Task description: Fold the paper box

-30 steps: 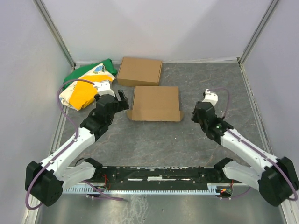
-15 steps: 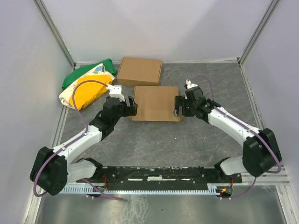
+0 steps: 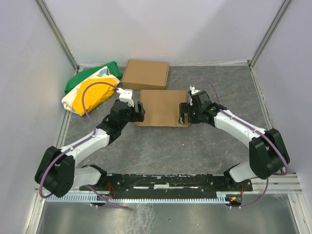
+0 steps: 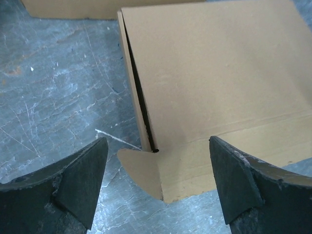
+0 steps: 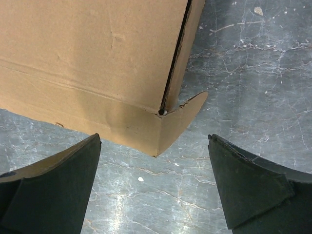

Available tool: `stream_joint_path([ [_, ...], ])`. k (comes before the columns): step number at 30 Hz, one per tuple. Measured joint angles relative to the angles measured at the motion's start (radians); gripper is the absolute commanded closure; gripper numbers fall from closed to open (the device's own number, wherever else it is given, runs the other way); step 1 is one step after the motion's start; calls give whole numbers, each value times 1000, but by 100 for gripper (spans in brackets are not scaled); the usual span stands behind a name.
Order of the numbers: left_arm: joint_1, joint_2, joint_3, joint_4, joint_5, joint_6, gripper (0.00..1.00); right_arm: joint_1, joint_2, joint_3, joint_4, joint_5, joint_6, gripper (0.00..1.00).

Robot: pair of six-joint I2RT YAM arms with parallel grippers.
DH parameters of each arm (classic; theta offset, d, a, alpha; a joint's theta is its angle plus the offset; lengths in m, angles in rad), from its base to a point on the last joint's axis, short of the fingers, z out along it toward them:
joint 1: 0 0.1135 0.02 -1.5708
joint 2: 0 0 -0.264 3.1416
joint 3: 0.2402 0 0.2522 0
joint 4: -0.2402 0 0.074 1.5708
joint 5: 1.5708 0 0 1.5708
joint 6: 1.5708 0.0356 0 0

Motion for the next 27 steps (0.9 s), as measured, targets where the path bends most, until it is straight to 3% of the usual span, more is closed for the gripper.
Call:
stream_joint_path([
  [27, -52, 67, -33, 19, 40, 108, 11, 0, 59, -6, 23, 2, -29, 1],
])
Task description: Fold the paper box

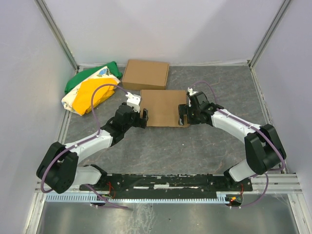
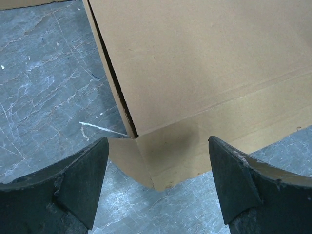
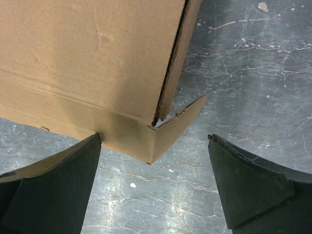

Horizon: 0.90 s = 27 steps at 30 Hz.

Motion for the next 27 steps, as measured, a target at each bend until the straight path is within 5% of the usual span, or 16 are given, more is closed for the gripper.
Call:
stream_joint_path([
  [27, -7, 29, -42, 12, -10, 20, 10, 9, -45, -7, 11, 19, -14, 1],
])
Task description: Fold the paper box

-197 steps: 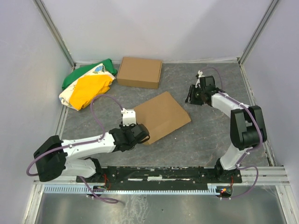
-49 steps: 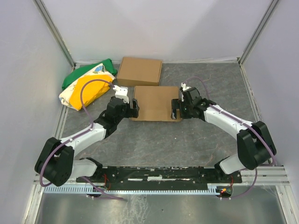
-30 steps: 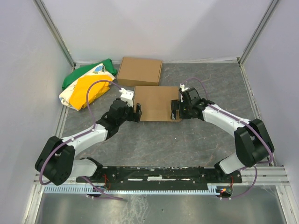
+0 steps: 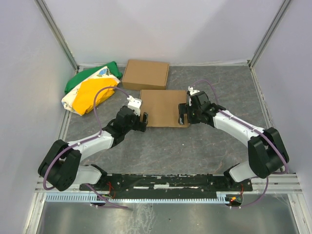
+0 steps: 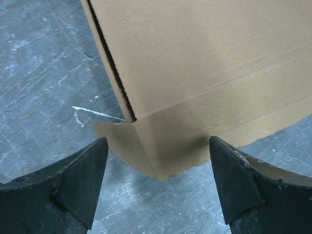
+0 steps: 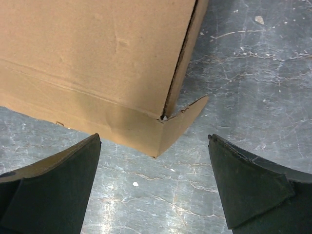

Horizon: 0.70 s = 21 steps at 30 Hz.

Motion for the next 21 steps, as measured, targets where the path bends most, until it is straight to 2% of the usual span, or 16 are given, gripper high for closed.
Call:
stream_joint_path([
  [21, -1, 9, 22, -42, 134, -2, 14, 12, 48, 0, -10, -105, -5, 1],
])
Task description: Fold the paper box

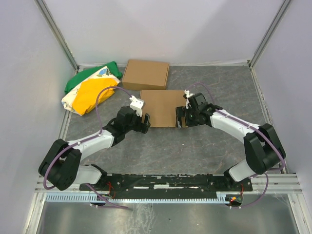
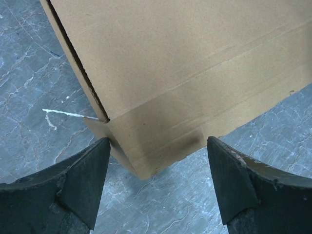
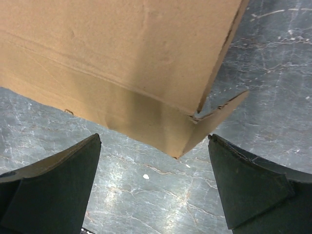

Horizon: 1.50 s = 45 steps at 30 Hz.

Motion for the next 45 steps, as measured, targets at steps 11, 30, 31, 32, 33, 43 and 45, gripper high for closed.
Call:
stream_joint_path([
  [11, 0, 0, 24, -49, 23, 0, 16, 47, 4, 9, -11, -23, -5, 1],
  [30, 0, -1, 141, -232, 44, 0, 18, 54, -7, 102, -158, -11, -31, 1],
  [31, 0, -1, 149, -244, 44, 0, 17, 54, -7, 109, -167, -12, -31, 1],
  [32, 0, 0, 158, -257, 44, 0, 17, 54, -7, 114, -172, -12, -32, 1],
  [33, 0, 0, 163, -262, 44, 0, 17, 54, -7, 118, -177, -12, -34, 1],
  [43, -4, 0, 226, -354, 34, 0, 13, 57, -6, 146, -242, -12, -37, 1],
  [45, -4, 6, 243, -378, 27, 0, 13, 58, -4, 151, -253, -13, -37, 1],
])
